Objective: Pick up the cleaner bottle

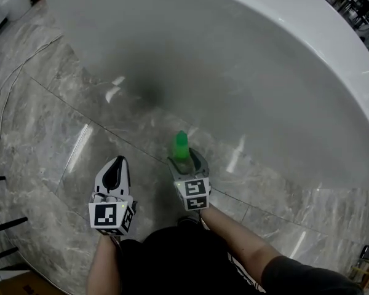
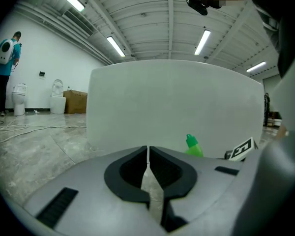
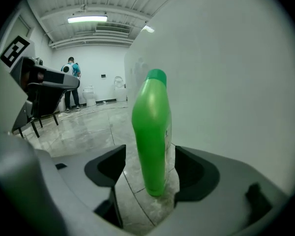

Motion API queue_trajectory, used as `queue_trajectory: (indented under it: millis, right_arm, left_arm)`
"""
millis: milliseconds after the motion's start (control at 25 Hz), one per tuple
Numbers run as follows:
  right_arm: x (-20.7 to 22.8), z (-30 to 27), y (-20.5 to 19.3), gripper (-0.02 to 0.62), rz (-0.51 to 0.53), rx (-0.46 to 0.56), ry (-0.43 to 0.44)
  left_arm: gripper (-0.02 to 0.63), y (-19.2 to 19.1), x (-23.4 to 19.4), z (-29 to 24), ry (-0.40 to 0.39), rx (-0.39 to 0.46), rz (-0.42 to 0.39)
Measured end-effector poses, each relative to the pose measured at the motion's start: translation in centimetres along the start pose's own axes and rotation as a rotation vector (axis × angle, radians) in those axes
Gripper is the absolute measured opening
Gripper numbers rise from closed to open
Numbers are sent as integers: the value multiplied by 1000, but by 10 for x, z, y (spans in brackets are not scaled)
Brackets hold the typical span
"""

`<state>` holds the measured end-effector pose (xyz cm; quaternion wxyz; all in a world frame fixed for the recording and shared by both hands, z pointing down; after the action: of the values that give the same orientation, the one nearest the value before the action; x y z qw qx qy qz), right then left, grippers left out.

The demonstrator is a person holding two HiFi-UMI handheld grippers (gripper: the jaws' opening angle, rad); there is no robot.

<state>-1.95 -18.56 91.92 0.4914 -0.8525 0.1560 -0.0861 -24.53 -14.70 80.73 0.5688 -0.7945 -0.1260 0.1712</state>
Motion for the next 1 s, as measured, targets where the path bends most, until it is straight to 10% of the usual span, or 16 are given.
queue_trajectory:
  millis: [1000]
  right_arm:
    - [7, -66, -19, 291, -84, -20, -59]
  left_arm:
    - [25, -19, -8, -37, -15, -26, 13]
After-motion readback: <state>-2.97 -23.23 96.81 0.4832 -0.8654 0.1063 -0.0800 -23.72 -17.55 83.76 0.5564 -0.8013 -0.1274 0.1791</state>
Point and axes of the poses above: the fingertips, and each gripper's own axes: z backward along the fingers, x to its right, y out of its top, the point moved 10 cm from there along z, backward along the fingers, and after that the axes turned 7 degrees about -y, right-handed, at the moved point
